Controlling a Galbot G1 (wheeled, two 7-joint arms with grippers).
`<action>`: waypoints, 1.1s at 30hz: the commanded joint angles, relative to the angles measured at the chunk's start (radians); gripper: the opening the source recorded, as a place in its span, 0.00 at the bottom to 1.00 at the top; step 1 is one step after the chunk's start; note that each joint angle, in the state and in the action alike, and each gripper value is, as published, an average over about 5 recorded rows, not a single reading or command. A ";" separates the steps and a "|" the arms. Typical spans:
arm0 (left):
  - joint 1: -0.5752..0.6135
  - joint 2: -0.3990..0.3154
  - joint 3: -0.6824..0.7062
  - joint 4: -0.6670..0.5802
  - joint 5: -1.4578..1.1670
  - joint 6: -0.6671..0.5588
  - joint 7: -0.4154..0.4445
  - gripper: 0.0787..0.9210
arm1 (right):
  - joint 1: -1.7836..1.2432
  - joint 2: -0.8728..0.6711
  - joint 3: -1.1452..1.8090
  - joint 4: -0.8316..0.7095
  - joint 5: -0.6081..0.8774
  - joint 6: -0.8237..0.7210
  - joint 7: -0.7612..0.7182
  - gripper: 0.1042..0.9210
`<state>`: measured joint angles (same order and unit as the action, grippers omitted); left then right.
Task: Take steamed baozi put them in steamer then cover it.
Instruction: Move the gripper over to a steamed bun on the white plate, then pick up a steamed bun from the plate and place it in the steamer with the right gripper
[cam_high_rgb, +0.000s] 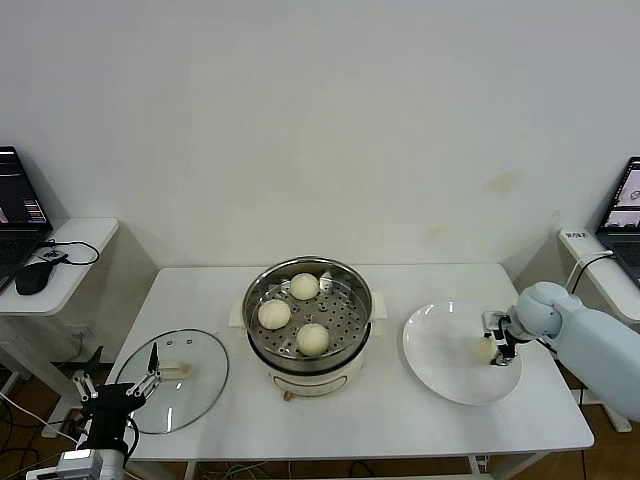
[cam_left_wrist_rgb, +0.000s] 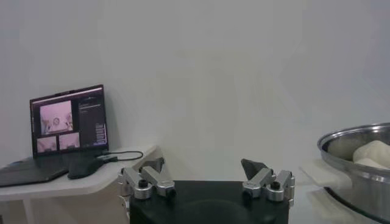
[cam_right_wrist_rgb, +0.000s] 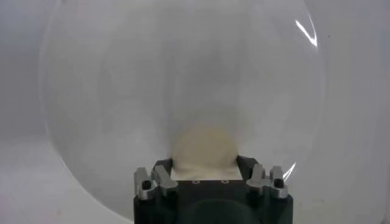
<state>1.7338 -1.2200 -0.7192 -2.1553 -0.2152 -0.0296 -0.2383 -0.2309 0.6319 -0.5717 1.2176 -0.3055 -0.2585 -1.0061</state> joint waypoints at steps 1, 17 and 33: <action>-0.002 0.003 -0.003 -0.002 -0.001 0.001 0.000 0.88 | 0.119 -0.058 -0.081 0.069 0.051 -0.010 -0.022 0.60; -0.009 0.013 0.000 -0.010 -0.004 0.004 0.002 0.88 | 0.874 -0.019 -0.569 0.350 0.499 -0.192 0.010 0.61; -0.011 -0.001 -0.005 0.002 -0.004 0.000 0.001 0.88 | 0.870 0.362 -0.661 0.374 0.823 -0.426 0.198 0.62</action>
<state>1.7220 -1.2196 -0.7211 -2.1541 -0.2193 -0.0288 -0.2369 0.5834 0.7938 -1.1379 1.5556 0.3065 -0.5439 -0.9134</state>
